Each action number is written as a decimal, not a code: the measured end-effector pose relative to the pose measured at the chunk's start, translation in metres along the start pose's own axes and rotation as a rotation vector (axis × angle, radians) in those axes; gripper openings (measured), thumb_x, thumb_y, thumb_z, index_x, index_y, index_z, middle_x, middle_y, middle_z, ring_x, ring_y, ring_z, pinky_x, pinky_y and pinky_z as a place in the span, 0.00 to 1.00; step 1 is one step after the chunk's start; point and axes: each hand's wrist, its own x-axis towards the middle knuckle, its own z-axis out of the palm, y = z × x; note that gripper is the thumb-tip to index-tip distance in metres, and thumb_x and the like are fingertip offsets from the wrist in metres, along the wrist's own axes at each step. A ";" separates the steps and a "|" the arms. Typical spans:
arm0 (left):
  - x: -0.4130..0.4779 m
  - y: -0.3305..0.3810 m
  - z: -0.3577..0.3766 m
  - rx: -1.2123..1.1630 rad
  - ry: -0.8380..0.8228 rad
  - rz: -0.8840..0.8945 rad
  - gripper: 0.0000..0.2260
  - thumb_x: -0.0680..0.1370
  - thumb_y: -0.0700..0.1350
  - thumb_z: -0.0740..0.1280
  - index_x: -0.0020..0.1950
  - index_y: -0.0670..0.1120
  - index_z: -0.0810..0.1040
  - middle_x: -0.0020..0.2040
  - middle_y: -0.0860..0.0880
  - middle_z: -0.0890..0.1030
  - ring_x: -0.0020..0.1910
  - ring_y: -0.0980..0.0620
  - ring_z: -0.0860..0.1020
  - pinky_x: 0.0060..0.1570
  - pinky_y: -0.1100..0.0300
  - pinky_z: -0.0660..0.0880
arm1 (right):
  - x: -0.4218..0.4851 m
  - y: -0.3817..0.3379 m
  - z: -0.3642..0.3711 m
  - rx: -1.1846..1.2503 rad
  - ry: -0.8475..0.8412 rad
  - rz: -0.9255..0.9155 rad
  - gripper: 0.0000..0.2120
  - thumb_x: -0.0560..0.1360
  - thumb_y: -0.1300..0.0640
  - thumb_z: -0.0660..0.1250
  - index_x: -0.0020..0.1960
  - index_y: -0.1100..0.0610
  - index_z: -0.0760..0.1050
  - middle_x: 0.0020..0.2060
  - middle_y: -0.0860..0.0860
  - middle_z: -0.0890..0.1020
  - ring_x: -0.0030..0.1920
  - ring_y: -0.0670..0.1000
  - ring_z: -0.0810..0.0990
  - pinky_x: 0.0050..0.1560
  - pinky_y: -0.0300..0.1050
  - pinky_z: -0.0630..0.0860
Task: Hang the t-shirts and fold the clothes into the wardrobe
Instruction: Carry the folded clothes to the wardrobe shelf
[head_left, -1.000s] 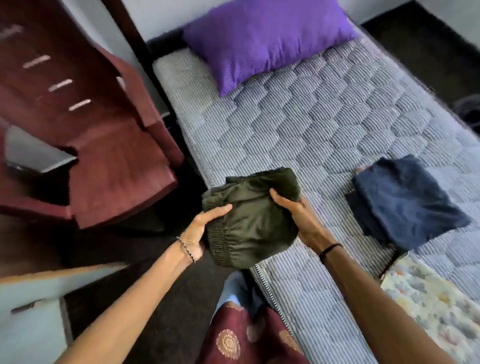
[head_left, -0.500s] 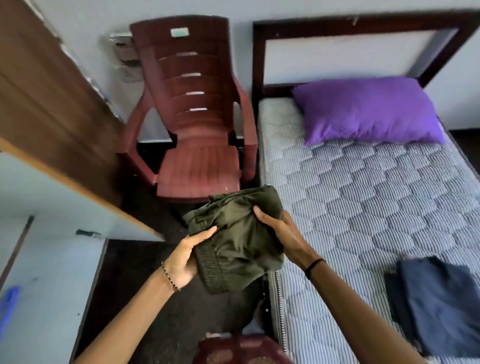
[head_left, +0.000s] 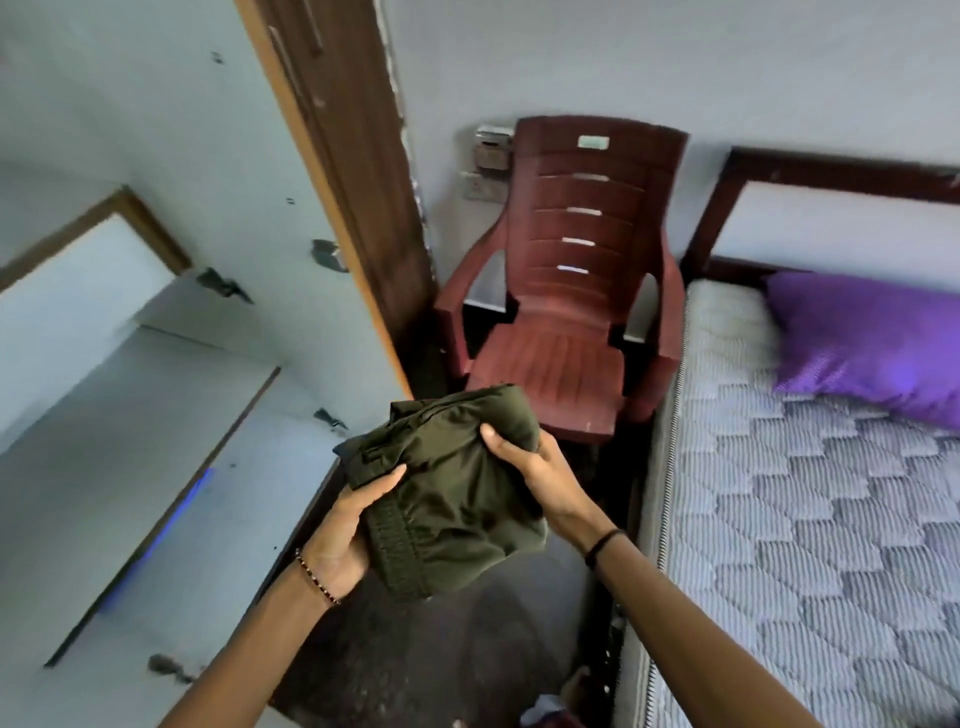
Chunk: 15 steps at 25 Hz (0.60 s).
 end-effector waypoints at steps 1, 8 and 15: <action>-0.004 0.007 -0.011 -0.010 0.031 0.038 0.18 0.72 0.41 0.67 0.62 0.43 0.79 0.58 0.43 0.83 0.53 0.46 0.84 0.48 0.53 0.83 | 0.006 -0.001 0.015 -0.005 -0.030 0.004 0.17 0.79 0.55 0.72 0.65 0.61 0.79 0.60 0.57 0.85 0.62 0.58 0.83 0.67 0.58 0.77; -0.029 0.049 -0.076 -0.118 0.255 0.218 0.10 0.70 0.41 0.71 0.50 0.44 0.86 0.57 0.40 0.83 0.51 0.42 0.84 0.48 0.53 0.81 | 0.037 -0.012 0.109 -0.112 -0.248 0.031 0.16 0.80 0.52 0.71 0.62 0.61 0.82 0.57 0.57 0.86 0.59 0.57 0.85 0.65 0.56 0.79; -0.048 0.086 -0.103 -0.205 0.352 0.372 0.20 0.72 0.49 0.71 0.61 0.42 0.81 0.57 0.41 0.83 0.53 0.41 0.83 0.49 0.50 0.82 | 0.070 -0.029 0.180 -0.234 -0.438 0.071 0.16 0.80 0.48 0.70 0.61 0.59 0.82 0.54 0.53 0.87 0.56 0.52 0.86 0.56 0.45 0.82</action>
